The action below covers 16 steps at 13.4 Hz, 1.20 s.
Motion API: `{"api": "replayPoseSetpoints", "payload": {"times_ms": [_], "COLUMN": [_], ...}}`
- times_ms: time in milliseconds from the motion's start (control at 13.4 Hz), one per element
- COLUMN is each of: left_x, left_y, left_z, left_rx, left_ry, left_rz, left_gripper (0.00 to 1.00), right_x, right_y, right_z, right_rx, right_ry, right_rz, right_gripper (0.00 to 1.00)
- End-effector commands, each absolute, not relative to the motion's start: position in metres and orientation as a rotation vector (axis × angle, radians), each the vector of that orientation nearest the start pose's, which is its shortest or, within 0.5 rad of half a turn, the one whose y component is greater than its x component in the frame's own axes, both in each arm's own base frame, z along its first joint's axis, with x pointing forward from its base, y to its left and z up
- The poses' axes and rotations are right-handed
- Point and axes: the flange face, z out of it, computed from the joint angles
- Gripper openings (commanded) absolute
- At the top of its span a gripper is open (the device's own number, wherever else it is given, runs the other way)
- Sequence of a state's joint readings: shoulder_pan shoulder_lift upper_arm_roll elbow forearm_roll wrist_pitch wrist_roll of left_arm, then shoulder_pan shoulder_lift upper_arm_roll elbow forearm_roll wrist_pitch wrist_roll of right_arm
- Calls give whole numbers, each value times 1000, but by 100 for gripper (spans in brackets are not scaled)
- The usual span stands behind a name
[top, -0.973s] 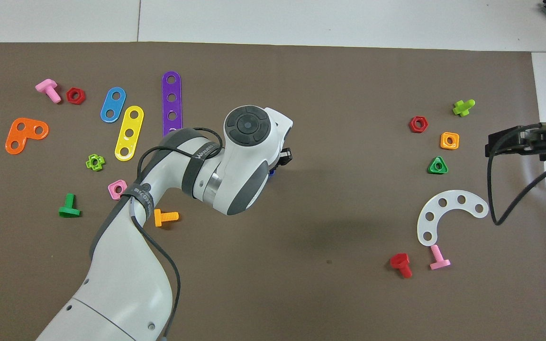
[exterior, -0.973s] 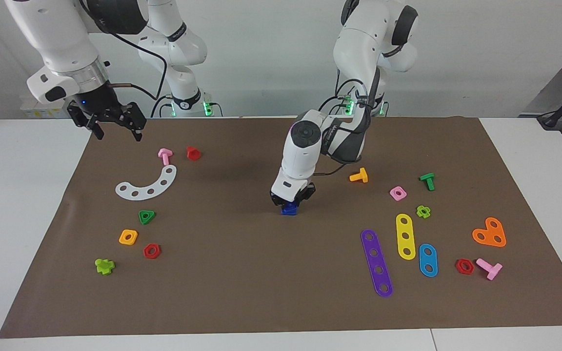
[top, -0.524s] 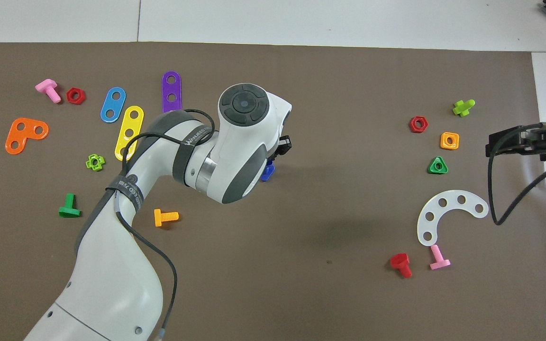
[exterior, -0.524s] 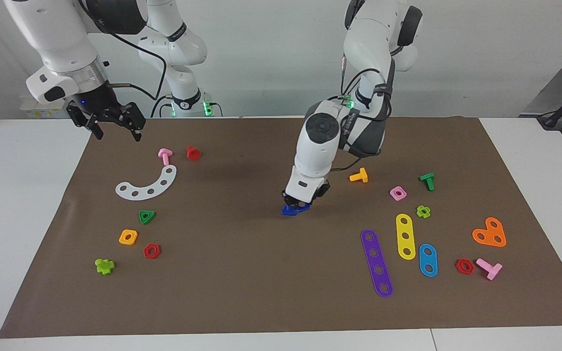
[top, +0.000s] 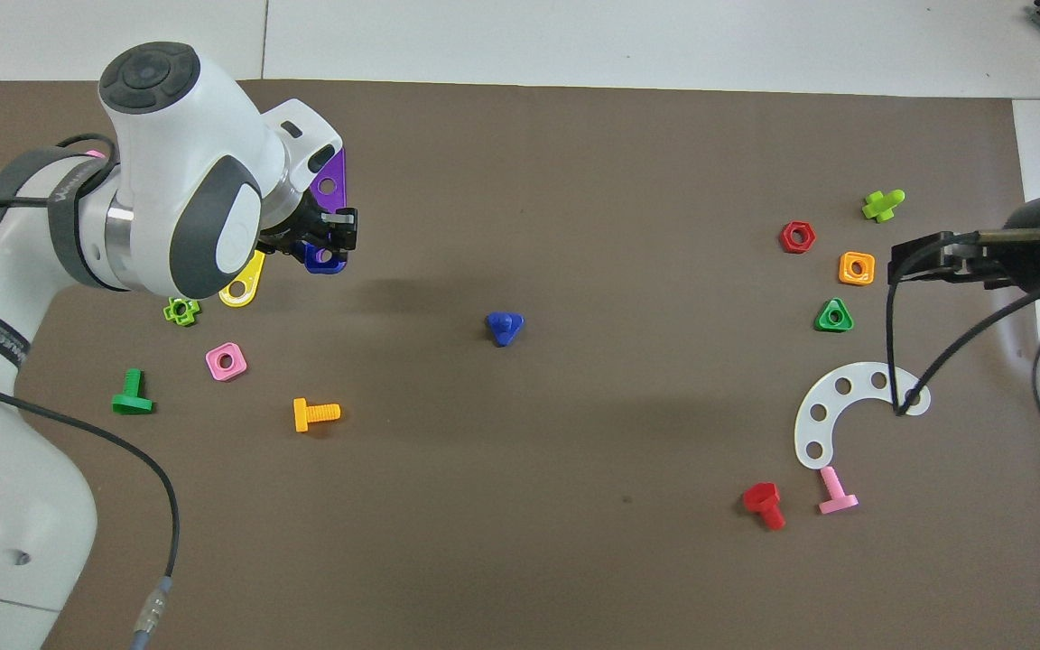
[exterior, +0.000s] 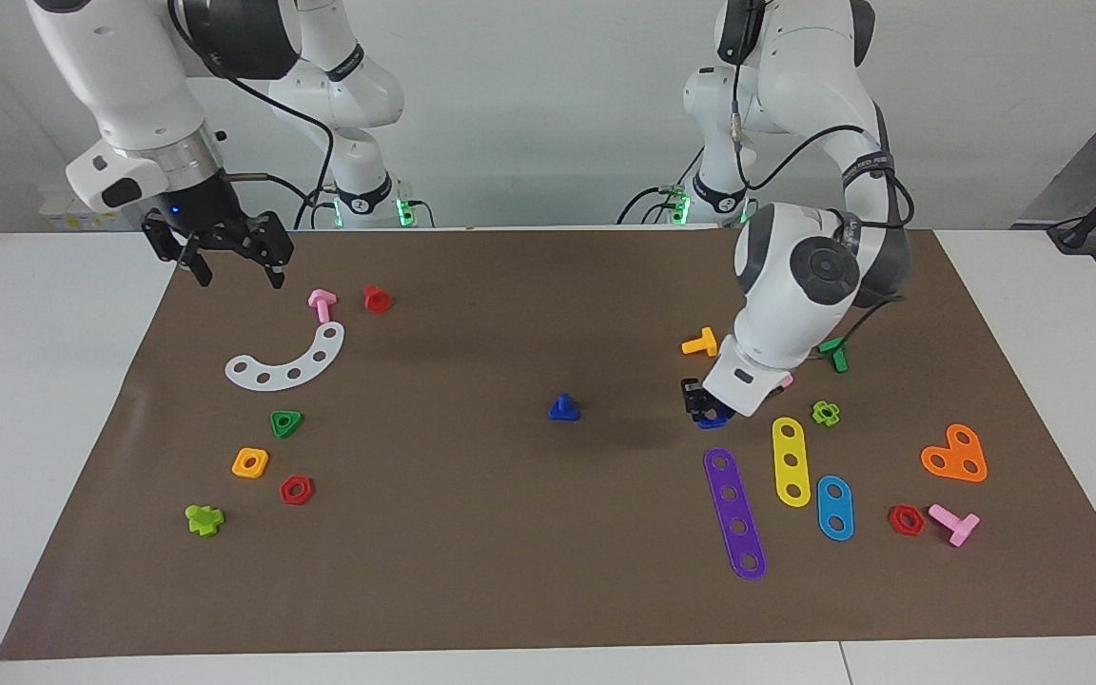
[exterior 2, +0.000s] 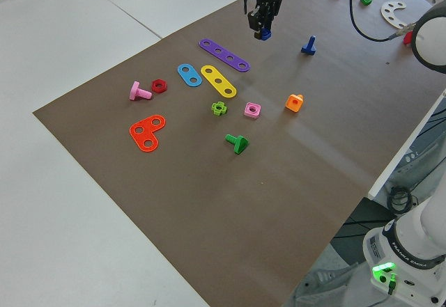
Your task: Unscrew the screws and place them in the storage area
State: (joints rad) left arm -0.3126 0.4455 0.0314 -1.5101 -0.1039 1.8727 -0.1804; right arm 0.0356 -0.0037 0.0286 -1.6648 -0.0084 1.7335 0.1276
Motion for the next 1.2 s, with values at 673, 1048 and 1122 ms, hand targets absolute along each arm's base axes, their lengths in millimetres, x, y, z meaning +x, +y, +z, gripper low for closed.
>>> {"api": "replayPoseSetpoints", "payload": {"times_ms": [673,1048,1122], "left_x": [583,591,591], "left_y": [-148,-103,-80], "left_z": [331,356,369], "left_rx": [-3196,-3212,-3218], "left_ry": [416,300,249], "left_rz": [79,136,148], "left_gripper": [100,100,100], "right_x": [594,605,604], "right_y": [296,364,372], "right_z": [446,393,375], "right_rx": [-3031,-3047,-3057], "right_ry": [161,132,155], "right_rz": [-247,-181,-163], "right_gripper": [95,91,90]}}
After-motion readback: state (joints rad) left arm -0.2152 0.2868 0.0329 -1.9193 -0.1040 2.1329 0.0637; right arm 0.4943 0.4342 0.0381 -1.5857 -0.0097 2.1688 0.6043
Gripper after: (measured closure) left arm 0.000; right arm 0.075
